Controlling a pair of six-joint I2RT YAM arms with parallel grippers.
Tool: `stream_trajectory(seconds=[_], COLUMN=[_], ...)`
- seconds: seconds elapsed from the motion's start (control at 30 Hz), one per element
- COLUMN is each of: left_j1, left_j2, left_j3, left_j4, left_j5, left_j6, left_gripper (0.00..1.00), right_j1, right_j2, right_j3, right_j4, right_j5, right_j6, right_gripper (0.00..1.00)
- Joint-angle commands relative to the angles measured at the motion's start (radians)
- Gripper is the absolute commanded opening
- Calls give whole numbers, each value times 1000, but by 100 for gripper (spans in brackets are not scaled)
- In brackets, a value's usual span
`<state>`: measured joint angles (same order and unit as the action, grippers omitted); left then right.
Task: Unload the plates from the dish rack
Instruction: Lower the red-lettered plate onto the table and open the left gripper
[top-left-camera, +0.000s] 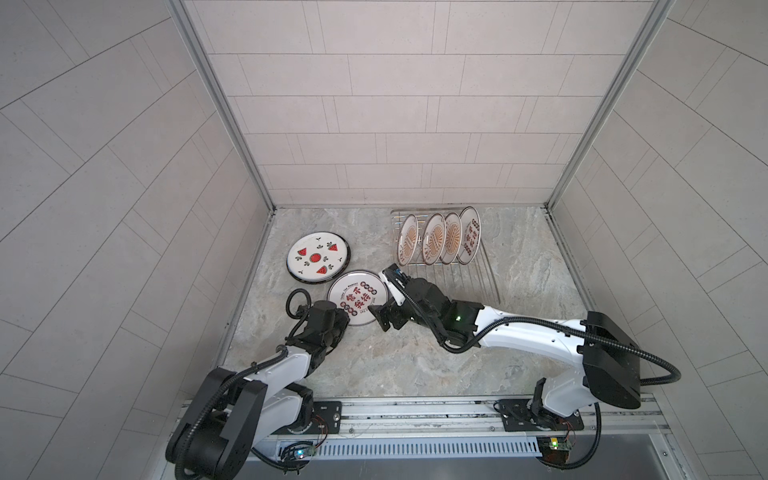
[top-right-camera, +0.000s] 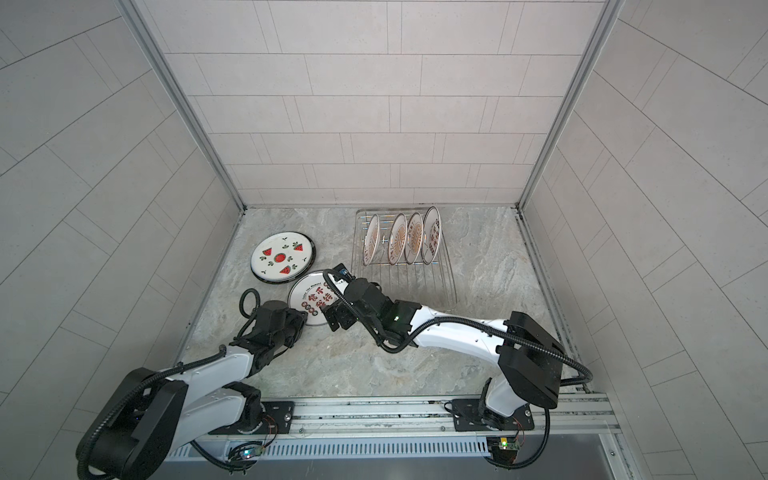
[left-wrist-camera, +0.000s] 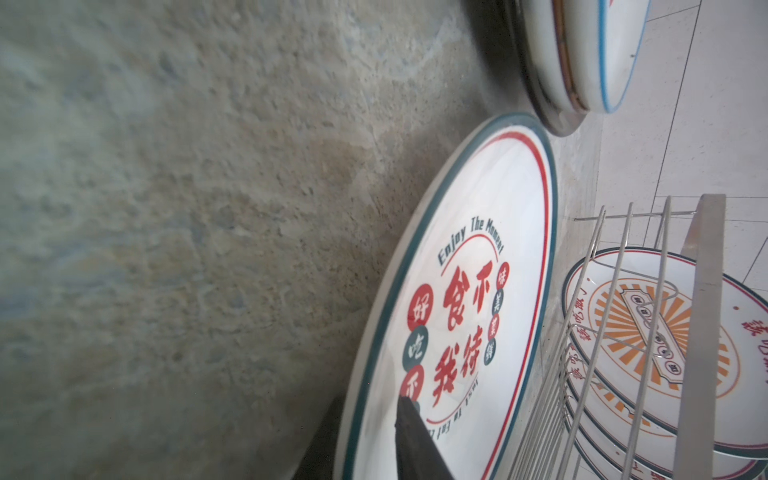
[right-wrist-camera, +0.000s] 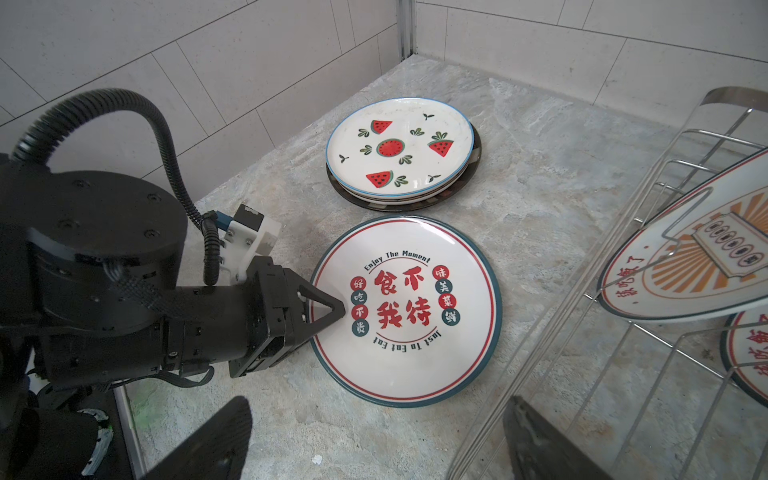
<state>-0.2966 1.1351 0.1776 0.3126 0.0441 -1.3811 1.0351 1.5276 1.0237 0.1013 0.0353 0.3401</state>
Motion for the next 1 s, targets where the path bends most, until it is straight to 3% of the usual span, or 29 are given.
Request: stream_trajectory(seconds=[0.0, 0.17, 0.4, 0.7, 0.83, 0.97], left_j1=[9, 14, 28, 30, 30, 29], left_j2=[-13, -40, -115, -397, -531, -628], left_j3=[9, 0, 4, 16, 34, 31], left_j4=[-23, -40, -134, -339, -365, -310], left_j5=[-35, -55, -86, -204, -171, -111], left_j6=[-11, -9, 2, 69, 116, 180], left_gripper=[39, 49, 76, 91, 99, 100], right_j1=[4, 4, 4, 2, -2, -21], right_j2=[-19, -29, -56, -164, -247, -318], right_j3=[20, 8, -20, -117, -165, -212], right_j4=[-13, -6, 17, 117, 134, 115], right_j5=[18, 20, 14, 27, 78, 248], right_j6=[-12, -11, -6, 10, 20, 95], right_gripper=[96, 96, 96, 96, 98, 100])
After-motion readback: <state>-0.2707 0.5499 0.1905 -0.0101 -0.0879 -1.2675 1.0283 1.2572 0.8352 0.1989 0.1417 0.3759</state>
